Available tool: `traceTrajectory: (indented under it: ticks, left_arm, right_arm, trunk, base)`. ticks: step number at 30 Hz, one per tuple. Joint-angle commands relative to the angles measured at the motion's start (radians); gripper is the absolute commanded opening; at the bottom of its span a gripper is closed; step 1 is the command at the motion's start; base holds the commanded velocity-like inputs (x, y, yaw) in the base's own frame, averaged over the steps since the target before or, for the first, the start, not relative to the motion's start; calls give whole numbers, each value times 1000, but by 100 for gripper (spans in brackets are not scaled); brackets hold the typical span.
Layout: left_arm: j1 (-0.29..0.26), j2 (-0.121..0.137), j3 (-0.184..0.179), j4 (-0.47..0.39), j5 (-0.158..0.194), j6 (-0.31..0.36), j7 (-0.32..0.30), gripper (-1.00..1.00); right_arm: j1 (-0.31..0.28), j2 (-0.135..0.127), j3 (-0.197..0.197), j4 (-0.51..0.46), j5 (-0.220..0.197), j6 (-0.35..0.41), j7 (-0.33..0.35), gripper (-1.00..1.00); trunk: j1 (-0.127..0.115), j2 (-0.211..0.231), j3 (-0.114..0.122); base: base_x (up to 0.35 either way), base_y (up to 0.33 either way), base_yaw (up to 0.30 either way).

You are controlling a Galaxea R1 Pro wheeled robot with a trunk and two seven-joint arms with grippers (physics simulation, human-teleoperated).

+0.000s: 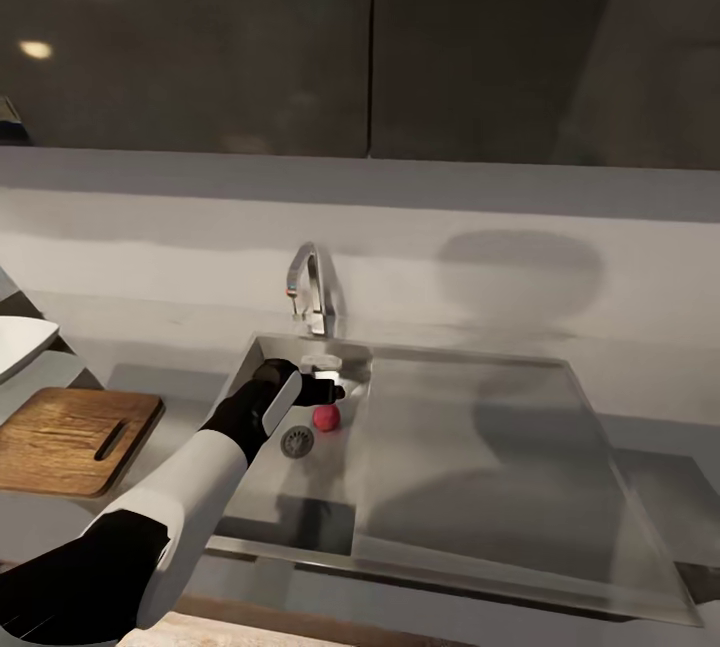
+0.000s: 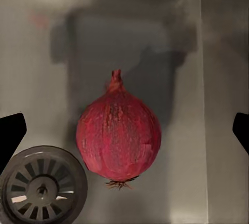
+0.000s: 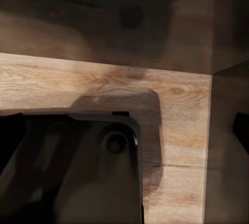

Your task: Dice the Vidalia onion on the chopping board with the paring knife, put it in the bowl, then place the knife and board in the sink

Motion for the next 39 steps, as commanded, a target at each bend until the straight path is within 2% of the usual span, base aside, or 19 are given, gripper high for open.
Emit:
traceTrajectory:
  ticks: [1,21,26,39]
  left_arm:
    - [-1,1,-4,-1,11,4,10,100]
    - [-1,3,-6,-1,7,2,13,100]
    - [-1,14,-6,-1,7,3,13,100]
    - [-1,15,-6,-1,6,2,13,100]
  right_arm:
    - [0,-2,7,-1,-9,-2,-7,100]
    - [0,-2,7,-1,-9,-2,-8,100]
    - [0,-3,7,-1,-9,-2,-7,100]
    - [0,-3,7,-1,-9,-2,-7,100]
  trunk:
    - [1,-2,-3]
    - [1,-2,-36]
    - [1,-2,-44]
    - [1,-2,-64]
  base:
    - [0,0,0]
    - [34,-36,0]
    - [0,0,0]
    - [0,0,0]
